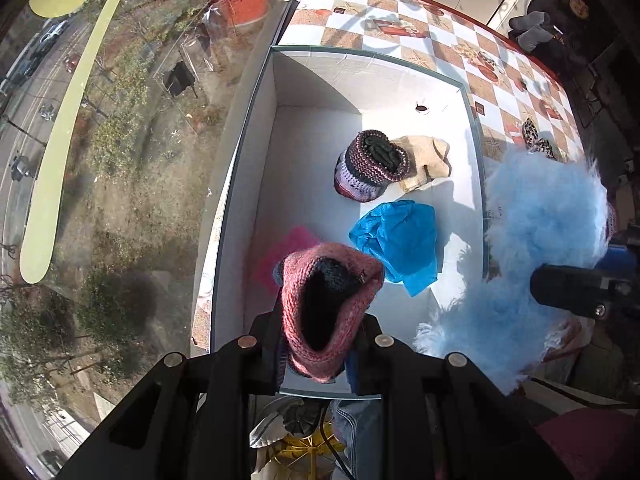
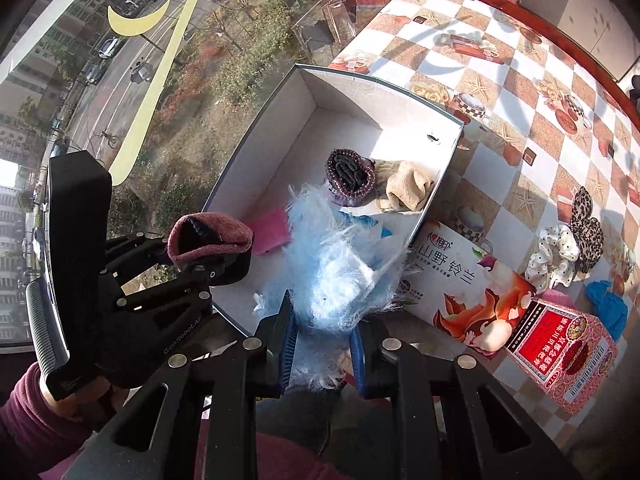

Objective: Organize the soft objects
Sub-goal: 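Carry the pink hat and light-blue boa over the white box with both grippers, then open both grippers to drop the pink hat and boa into the box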

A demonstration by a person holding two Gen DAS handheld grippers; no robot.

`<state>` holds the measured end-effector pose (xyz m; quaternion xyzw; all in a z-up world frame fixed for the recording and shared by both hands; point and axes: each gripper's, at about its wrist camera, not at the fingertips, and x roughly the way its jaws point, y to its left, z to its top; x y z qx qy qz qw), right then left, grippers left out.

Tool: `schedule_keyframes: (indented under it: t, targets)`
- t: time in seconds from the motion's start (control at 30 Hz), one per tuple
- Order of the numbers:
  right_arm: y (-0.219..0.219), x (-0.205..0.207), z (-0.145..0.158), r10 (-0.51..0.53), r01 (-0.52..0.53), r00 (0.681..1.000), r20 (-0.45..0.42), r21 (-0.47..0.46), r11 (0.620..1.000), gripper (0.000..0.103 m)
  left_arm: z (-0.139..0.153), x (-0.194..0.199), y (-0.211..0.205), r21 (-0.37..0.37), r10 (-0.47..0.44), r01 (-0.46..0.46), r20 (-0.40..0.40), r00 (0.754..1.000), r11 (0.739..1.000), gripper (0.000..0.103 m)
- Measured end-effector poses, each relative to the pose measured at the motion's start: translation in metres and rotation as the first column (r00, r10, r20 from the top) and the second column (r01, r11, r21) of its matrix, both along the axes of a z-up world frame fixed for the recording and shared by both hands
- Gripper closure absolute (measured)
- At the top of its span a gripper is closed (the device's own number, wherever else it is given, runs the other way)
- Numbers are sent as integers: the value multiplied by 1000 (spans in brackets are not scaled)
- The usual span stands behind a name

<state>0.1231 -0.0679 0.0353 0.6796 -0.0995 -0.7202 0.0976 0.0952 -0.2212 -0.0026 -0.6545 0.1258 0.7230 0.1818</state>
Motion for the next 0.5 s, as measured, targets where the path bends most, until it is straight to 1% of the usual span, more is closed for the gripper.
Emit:
schedule_keyframes:
  t: [0.23, 0.5]
  targets:
    - [-14, -1, -21, 26, -25, 998, 58, -30, 999, 78, -11, 0, -4, -18, 6, -5, 30, 1000, 1000, 78]
    - [-21, -9, -43, 31, -30, 995, 95, -20, 999, 78, -29, 4, 0, -42, -12, 15, 63, 998, 999, 78]
